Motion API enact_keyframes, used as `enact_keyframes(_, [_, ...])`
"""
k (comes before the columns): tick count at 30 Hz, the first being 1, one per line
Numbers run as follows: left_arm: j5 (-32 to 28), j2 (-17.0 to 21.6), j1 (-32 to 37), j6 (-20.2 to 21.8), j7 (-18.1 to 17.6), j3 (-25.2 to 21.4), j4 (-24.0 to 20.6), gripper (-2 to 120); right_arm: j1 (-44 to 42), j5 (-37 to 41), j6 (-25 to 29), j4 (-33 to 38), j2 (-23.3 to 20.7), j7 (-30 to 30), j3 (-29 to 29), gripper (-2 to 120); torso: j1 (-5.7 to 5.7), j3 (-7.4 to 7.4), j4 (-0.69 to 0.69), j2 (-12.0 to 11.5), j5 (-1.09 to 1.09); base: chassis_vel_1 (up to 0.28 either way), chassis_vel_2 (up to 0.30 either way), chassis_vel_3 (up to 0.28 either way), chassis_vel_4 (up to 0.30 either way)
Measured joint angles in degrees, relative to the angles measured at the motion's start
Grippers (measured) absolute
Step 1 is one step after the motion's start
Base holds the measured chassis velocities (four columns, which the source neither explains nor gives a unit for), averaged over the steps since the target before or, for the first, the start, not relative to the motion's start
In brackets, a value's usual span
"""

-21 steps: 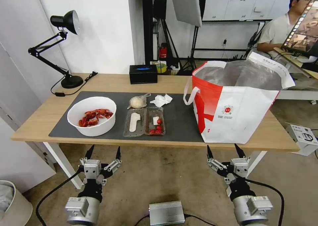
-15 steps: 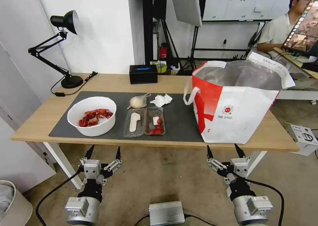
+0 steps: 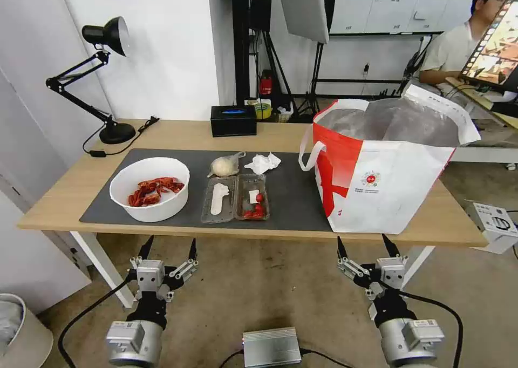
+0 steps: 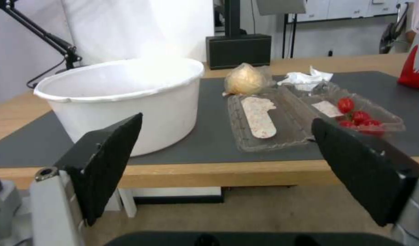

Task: Pick up the trash from the table and place it into the takeout bag.

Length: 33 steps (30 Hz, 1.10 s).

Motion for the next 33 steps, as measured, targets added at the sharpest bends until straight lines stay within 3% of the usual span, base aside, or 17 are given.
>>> enact_keyframes(33, [0.0,0.0,0.0,0.0,0.0,0.0,0.0,100,0.0,0.0,0.0,0.0,0.0,0.0,0.0,100,0.00,0.00,0.00,0.0,0.00,0.000,0.000,0.000,0.000])
